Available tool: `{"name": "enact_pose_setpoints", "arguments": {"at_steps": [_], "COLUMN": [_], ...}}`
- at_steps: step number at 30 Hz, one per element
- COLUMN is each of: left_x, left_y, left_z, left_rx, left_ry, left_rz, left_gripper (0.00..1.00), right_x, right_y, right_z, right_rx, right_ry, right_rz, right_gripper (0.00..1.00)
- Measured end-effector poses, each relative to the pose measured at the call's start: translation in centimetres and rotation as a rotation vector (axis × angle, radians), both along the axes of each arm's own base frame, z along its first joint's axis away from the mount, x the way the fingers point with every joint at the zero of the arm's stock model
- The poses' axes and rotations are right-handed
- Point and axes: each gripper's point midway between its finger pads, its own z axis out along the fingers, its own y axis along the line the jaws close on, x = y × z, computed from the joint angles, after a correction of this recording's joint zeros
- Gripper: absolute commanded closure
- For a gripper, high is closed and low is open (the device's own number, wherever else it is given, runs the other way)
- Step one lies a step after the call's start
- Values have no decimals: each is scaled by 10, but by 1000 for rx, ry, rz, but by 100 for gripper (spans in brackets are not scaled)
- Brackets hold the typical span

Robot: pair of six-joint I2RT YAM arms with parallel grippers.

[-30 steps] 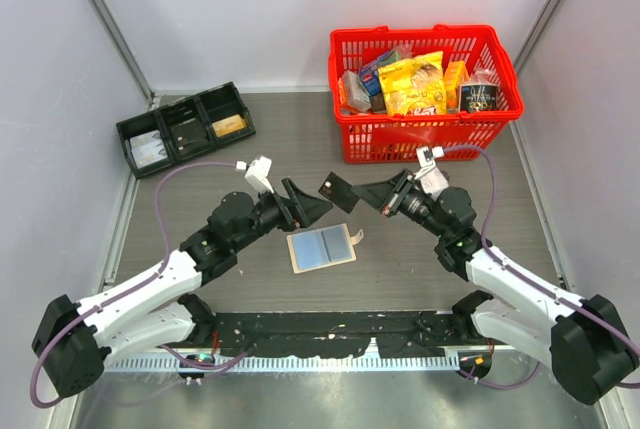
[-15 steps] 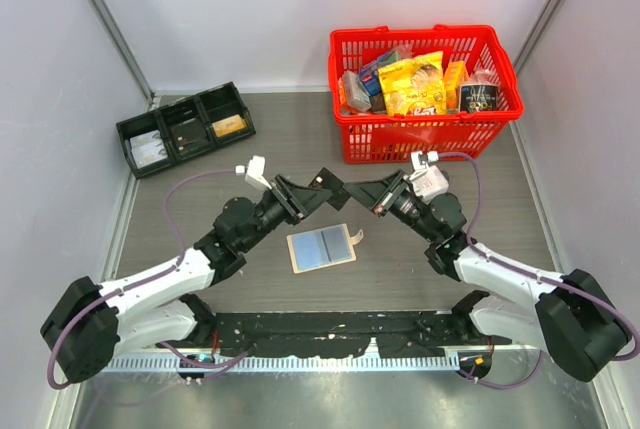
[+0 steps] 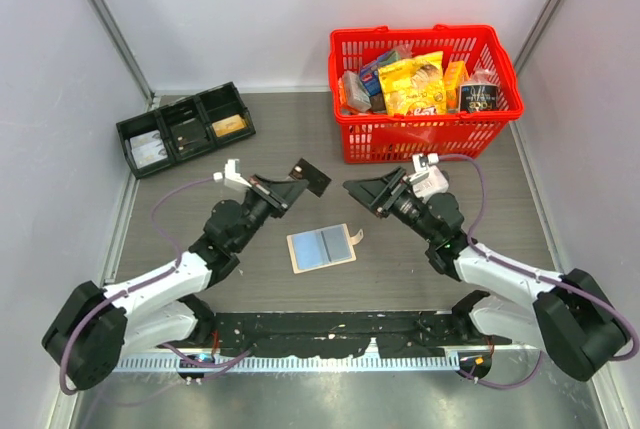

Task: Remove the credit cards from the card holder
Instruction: Place the credit card in the storage box.

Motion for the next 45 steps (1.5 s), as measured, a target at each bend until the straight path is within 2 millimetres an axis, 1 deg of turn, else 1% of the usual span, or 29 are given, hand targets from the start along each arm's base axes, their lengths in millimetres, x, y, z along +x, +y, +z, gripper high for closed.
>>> {"name": "enact_pose_setpoints", "arguments": {"at_steps": [2, 4, 6, 8, 11, 12, 13, 16, 18, 19, 21, 24, 28, 31, 33, 35, 40, 42, 45], "left_x": [16, 34, 53, 69, 87, 94, 100, 118, 132, 139, 161, 191, 224, 241, 251, 258, 266, 269, 269], "left_y": [22, 49, 82, 116, 165, 185, 200, 239, 260, 267, 283, 299, 317, 327, 335, 342, 353, 356, 359], "left_z": [-7, -13, -19, -22, -28, -34, -41, -63, -77, -82, -89, -96, -92, -88, -87, -90, -110, -121, -139], "left_rx": [-5, -17, -37, -59, -82, -87, -87, -94, -106, -113, -134, -147, -168, -183, -195, -201, -197, -192, -174], "left_ry": [21, 45, 69, 88, 112, 132, 153, 225, 271, 284, 302, 312, 295, 277, 269, 271, 311, 330, 371], "left_rz": [74, 164, 265, 371, 517, 578, 624, 737, 795, 815, 857, 907, 968, 1006, 1032, 1056, 1105, 1115, 1130], "left_gripper": [100, 100, 100, 100, 100, 100, 100, 100, 100, 100, 100, 100, 100, 100, 100, 100, 100, 100, 97], "right_x": [2, 4, 10, 18, 25, 25, 24, 21, 20, 20, 20, 21, 23, 26, 27, 28, 31, 31, 32], "right_y": [-6, -14, -22, -29, -44, -49, -54, -66, -72, -75, -79, -84, -91, -95, -98, -102, -107, -108, -109], "right_z": [-5, -11, -15, -14, -11, -12, -15, -27, -38, -42, -48, -51, -55, -60, -63, -65, -68, -69, -69], "right_rx": [-44, -119, -217, -317, -445, -481, -515, -599, -653, -676, -711, -749, -797, -834, -858, -879, -917, -926, -935], "right_ry": [-2, -1, 8, 7, -14, -22, -26, -17, -2, 4, 7, 1, -9, -12, -14, -15, -17, -20, -23], "right_rz": [-26, -66, -110, -157, -218, -234, -245, -265, -271, -274, -283, -298, -316, -328, -337, -347, -362, -366, -372], "right_gripper": [12, 9, 8, 8, 8, 8, 8, 8, 8, 8, 8, 8, 8, 8, 8, 8, 7, 7, 7]}}
